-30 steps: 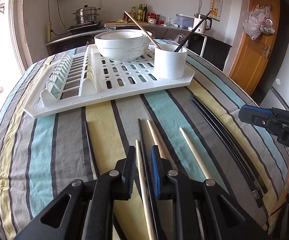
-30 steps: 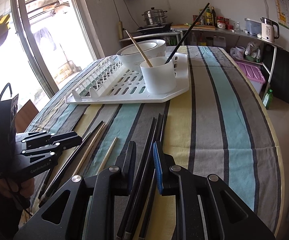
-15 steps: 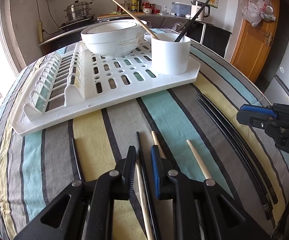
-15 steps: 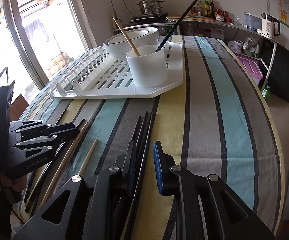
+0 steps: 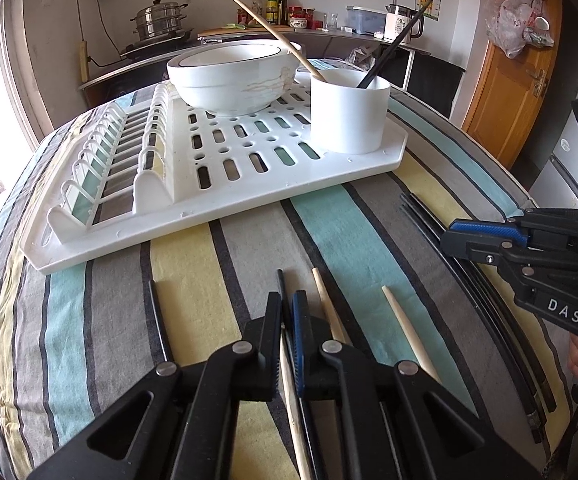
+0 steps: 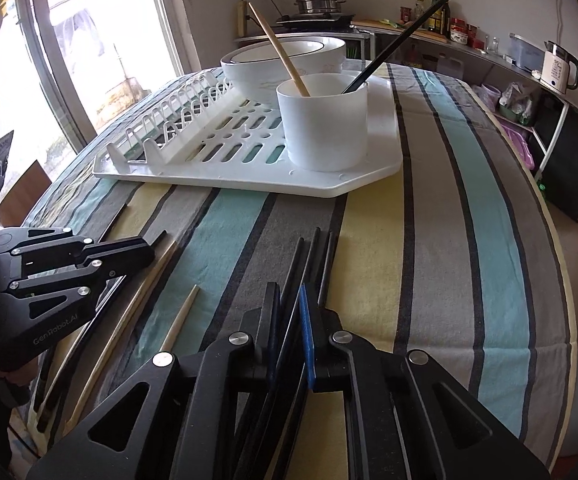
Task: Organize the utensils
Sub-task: 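Grasp another wooden chopstick with the left tool while the right tool grasps another black chopstick, then lift the wooden chopstick with the left tool while the right tool carries the black chopstick to the white cup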
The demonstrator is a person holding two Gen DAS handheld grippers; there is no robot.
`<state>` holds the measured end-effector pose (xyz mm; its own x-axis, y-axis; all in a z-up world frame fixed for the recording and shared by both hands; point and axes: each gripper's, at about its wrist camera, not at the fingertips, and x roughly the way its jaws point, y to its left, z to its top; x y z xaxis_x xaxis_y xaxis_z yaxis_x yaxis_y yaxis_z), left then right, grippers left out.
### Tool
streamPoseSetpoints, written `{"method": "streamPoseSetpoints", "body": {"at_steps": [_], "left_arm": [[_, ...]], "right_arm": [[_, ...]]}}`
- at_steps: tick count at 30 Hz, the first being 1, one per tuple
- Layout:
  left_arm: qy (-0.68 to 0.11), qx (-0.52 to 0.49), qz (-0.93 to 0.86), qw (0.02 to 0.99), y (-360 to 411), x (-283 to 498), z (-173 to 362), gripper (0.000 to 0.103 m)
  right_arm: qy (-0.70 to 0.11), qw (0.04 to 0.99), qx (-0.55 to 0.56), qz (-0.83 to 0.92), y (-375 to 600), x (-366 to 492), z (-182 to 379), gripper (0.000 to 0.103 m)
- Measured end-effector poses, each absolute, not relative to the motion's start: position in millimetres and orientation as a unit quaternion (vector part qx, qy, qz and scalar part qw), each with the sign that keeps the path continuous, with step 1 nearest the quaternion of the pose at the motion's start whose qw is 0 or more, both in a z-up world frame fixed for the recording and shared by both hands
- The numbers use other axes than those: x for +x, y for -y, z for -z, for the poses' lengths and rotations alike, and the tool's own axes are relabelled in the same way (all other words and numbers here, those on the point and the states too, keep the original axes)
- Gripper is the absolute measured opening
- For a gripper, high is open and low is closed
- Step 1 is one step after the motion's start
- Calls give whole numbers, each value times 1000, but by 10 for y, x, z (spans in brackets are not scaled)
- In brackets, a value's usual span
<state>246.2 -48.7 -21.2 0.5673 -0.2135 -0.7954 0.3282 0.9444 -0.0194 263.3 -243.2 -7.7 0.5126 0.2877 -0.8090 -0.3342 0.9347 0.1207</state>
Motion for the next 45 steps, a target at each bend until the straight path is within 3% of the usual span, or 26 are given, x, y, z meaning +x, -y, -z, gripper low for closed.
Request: {"method": "streamPoseSetpoints", "body": {"at_steps": [18,28,45], "left_arm": [[-462,85,158,868,521,2564,188,6],[-483,73,175,855,494,2639,135,6],[-381,22,179,907,247,2306,-884,5]], "right_arm": [[-489,855,-65,-163,2346,2796,91,7],[-481,860,-34,-170,2429,2788,37,6],[-377,906,19,-193,2646,2438,-825,5]]}}
